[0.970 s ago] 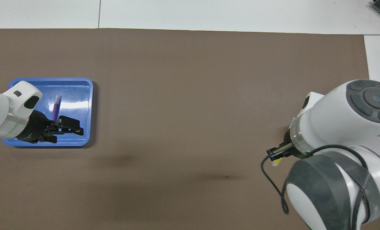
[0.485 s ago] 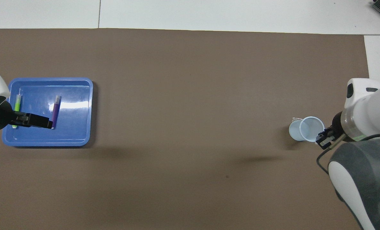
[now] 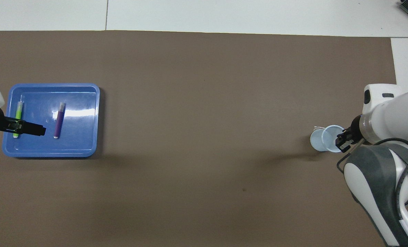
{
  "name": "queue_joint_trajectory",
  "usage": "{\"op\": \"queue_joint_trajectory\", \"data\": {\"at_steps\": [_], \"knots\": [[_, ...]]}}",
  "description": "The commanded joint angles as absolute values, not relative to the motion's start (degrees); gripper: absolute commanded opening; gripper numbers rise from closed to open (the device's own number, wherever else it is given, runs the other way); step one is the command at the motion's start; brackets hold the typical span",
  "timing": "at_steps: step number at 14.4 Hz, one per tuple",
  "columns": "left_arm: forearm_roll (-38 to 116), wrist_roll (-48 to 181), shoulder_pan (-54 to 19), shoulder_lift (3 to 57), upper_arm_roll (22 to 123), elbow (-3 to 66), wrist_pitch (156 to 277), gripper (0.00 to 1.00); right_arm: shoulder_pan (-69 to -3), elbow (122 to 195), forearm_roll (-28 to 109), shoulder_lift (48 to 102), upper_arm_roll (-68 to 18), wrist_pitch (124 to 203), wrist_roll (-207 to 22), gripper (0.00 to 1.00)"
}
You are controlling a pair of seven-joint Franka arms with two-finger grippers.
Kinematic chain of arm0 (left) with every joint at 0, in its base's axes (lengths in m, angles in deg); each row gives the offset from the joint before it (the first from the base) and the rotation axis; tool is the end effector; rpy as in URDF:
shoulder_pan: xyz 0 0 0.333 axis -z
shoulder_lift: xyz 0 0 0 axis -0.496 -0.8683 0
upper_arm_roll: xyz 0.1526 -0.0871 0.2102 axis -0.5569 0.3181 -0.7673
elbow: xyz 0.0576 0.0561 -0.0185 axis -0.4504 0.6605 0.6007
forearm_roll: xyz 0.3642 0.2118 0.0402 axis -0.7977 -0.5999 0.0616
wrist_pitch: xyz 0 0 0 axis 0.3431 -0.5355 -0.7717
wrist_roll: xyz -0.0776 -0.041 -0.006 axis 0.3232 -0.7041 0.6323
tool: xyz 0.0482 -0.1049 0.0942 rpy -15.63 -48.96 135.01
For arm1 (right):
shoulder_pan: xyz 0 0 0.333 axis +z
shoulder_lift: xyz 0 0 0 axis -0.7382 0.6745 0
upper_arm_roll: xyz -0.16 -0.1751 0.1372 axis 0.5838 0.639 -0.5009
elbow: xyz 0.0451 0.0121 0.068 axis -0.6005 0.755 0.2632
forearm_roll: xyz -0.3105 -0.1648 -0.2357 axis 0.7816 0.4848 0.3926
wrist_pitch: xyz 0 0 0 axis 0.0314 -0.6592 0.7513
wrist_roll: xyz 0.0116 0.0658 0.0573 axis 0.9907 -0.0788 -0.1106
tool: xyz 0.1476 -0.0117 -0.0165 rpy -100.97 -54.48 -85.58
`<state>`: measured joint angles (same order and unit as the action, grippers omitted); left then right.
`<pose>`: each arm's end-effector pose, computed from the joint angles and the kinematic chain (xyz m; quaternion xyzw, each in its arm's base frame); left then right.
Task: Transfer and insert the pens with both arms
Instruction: 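Insert the yellow pen into the cup while the left gripper grasps purple pen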
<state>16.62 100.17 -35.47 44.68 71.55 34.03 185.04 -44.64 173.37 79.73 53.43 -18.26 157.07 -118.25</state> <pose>0.5659 0.0303 0.4182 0.9925 -0.1195 -0.0004 0.0239 0.5538 0.0182 0.3899 0.9356 0.3464 -0.0235 0.0642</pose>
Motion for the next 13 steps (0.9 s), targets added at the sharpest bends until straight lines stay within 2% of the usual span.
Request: {"op": "queue_joint_trajectory", "data": {"at_steps": [1,4,5,6,10,11,13], "knots": [[15.31,101.47,-37.99,44.73,71.87,38.07,191.00,1.00,-46.96,174.03,80.55,54.84,-18.67,160.32,-121.74,0.00],[14.08,101.82,-38.52,43.94,71.87,42.47,197.94,1.00,-47.06,174.56,80.11,54.84,-18.76,160.50,-121.31,0.00],[14.08,102.35,-39.39,42.98,71.87,42.66,198.92,0.99,-47.06,174.91,80.11,54.76,-18.76,161.11,-121.31,0.12],[14.08,102.87,-39.92,42.01,71.87,42.66,199.72,0.96,-47.06,175.69,80.11,54.67,-18.76,161.55,-121.39,0.19],[14.08,103.93,-40.54,38.75,71.96,42.40,203.41,0.96,-47.76,180.44,80.02,54.76,-18.76,167.87,-121.22,0.21],[14.08,104.28,-40.54,37.79,71.96,42.39,204.72,0.96,-47.58,180.88,80.02,54.76,-18.76,167.97,-121.05,0.29],[14.08,104.63,-40.46,34.81,71.96,41.96,207.36,0.99,-48.11,182.11,79.85,54.67,-18.76,167.97,-120.96,0.31]]}}
